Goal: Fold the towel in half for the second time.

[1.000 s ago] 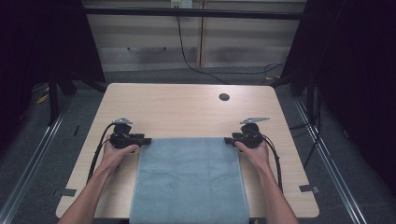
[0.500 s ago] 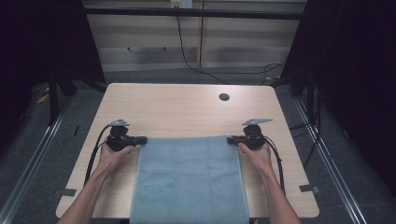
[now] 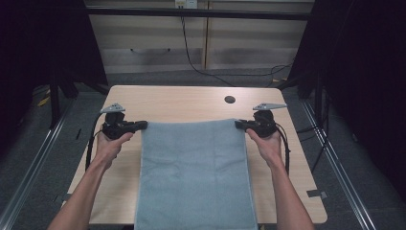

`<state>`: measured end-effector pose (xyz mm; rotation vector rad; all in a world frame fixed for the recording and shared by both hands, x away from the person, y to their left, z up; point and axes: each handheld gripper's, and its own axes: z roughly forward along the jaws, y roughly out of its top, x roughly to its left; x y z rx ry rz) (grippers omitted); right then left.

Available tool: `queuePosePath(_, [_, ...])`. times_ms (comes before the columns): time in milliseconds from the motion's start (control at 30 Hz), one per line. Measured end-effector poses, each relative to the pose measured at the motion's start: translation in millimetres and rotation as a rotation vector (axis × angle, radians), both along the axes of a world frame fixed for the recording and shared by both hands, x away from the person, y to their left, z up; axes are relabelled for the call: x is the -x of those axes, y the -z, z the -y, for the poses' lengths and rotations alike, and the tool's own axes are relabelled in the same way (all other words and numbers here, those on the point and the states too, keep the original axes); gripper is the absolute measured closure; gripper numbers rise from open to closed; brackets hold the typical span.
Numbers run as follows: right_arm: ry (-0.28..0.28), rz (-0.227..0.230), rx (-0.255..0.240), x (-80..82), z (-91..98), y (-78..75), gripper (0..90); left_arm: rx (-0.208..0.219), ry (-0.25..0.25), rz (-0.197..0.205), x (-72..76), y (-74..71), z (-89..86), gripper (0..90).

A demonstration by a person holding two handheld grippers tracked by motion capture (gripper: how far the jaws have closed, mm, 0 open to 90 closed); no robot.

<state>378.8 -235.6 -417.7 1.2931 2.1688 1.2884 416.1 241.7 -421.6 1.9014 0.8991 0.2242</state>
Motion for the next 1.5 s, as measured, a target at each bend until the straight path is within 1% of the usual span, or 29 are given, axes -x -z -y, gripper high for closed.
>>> queuePosePath(133, [-0.009, 0.018, 0.02, -4.1, -2.4, -12.4, 83.1, 0.038, -0.008, 0.023, -4.5, -14.1, 0.2, 87.1])
queuePosePath(167, [-0.005, 0.036, 0.012, -7.6, -1.5, -20.3, 83.2, 0.044, -0.005, 0.031, -5.8, -19.3, 0.3, 87.1])
queuePosePath(200, [-0.005, 0.036, 0.012, -7.6, -1.5, -20.3, 83.2, 0.047, -0.003, 0.044, -7.0, -24.7, 0.9, 87.1])
queuePosePath(233, [0.015, 0.062, 0.005, -10.3, 0.4, -28.9, 83.3, 0.049, -0.008, 0.051, -8.6, -30.1, 0.7, 87.1])
queuePosePath(333, [0.013, 0.08, -0.012, -11.8, 1.7, -37.4, 83.3, 0.074, -0.029, 0.076, -9.2, -43.8, 0.9, 87.1])
queuePosePath(367, [0.013, 0.104, -0.027, -9.9, 2.5, -44.7, 83.3, 0.087, -0.027, 0.085, -8.0, -46.3, 0.1, 87.1])
queuePosePath(433, [0.011, 0.111, -0.031, -8.1, 3.1, -46.4, 83.3, 0.06, -0.008, 0.09, -3.0, -46.0, -0.1, 87.1])
queuePosePath(500, [-0.014, 0.112, -0.033, 2.6, 5.6, -41.5, 83.4, 0.054, 0.005, 0.097, 6.3, -41.1, -2.7, 87.1])
queuePosePath(567, [-0.026, 0.115, -0.038, 8.6, 6.3, -38.0, 83.4, 0.097, 0.027, 0.108, 20.4, -37.1, -7.1, 87.0])
queuePosePath(667, [-0.056, 0.126, -0.057, 29.4, 10.6, -28.6, 83.4, 0.089, 0.047, 0.111, 37.5, -31.4, -11.6, 87.0])
queuePosePath(700, [-0.073, 0.136, -0.069, 43.0, 12.3, -25.1, 83.4, 0.084, 0.048, 0.112, 42.7, -30.6, -11.8, 87.1])
queuePosePath(733, [-0.073, 0.136, -0.069, 43.0, 12.3, -25.1, 83.4, 0.081, 0.053, 0.127, 47.8, -30.2, -12.0, 87.1])
queuePosePath(800, [-0.097, 0.15, -0.061, 62.3, 11.9, -24.0, 83.3, 0.098, 0.065, 0.145, 64.6, -29.4, -12.0, 87.0])
queuePosePath(833, [-0.097, 0.15, -0.061, 62.3, 11.9, -24.0, 83.3, 0.098, 0.065, 0.145, 64.6, -29.4, -12.0, 87.0])
queuePosePath(867, [-0.115, 0.162, -0.062, 76.1, 13.0, -21.8, 83.2, 0.106, 0.069, 0.149, 77.0, -26.2, -14.3, 87.0])
queuePosePath(900, [-0.126, 0.161, -0.069, 83.0, 13.7, -20.0, 83.1, 0.106, 0.069, 0.149, 77.0, -26.2, -14.3, 87.0])
queuePosePath(933, [-0.133, 0.16, -0.062, 90.2, 14.1, -18.0, 83.0, 0.109, 0.087, 0.139, 88.4, -20.5, -16.8, 87.0])
queuePosePath(967, [-0.133, 0.16, -0.062, 90.2, 14.1, -18.0, 83.0, 0.109, 0.087, 0.139, 88.4, -20.5, -16.8, 87.0])
queuePosePath(1000, [-0.16, 0.15, -0.069, 103.6, 14.0, -12.7, 82.7, 0.098, 0.097, 0.131, 99.2, -14.6, -19.3, 87.0])
queuePosePath(1067, [-0.175, 0.149, -0.055, 117.6, 12.0, -8.6, 82.6, 0.092, 0.098, 0.125, 104.9, -12.7, -20.8, 87.0])
queuePosePath(1167, [-0.189, 0.159, -0.054, 131.9, 10.1, -5.6, 82.0, 0.104, 0.108, 0.135, 121.9, -10.9, -24.6, 86.9])
queuePosePath(1200, [-0.193, 0.15, -0.072, 143.3, 10.4, -0.1, 81.6, 0.106, 0.107, 0.129, 126.9, -9.6, -25.6, 86.9])
queuePosePath(1233, [-0.193, 0.15, -0.072, 143.3, 10.4, -0.1, 81.6, 0.112, 0.118, 0.119, 132.1, -6.4, -26.0, 86.9])
queuePosePath(1267, [-0.194, 0.112, -0.092, 152.0, 9.4, 11.7, 79.4, 0.095, 0.12, 0.114, 137.9, -1.6, -25.5, 86.8])
queuePosePath(1300, [-0.197, 0.094, -0.06, 156.9, 8.0, 18.3, 79.4, 0.076, 0.128, 0.105, 143.4, 4.5, -25.4, 86.8])
queuePosePath(1367, [-0.201, 0.078, -0.051, 161.8, 7.9, 25.3, 79.3, 0.057, 0.144, 0.08, 153.4, 18.0, -26.9, 86.7])
queuePosePath(1400, [-0.207, 0.041, -0.069, 169.9, 10.4, 39.3, 79.2, 0.058, 0.147, 0.058, 157.0, 24.2, -28.0, 86.6])
queuePosePath(1433, [-0.207, 0.041, -0.069, 169.9, 10.4, 39.3, 79.2, 0.06, 0.156, 0.044, 159.9, 29.4, -29.2, 86.6])
queuePosePath(1500, [-0.202, 0.005, -0.08, 179.5, 12.8, 52.9, 76.3, 0.036, 0.175, 0.02, 165.5, 36.3, -29.2, 85.9])
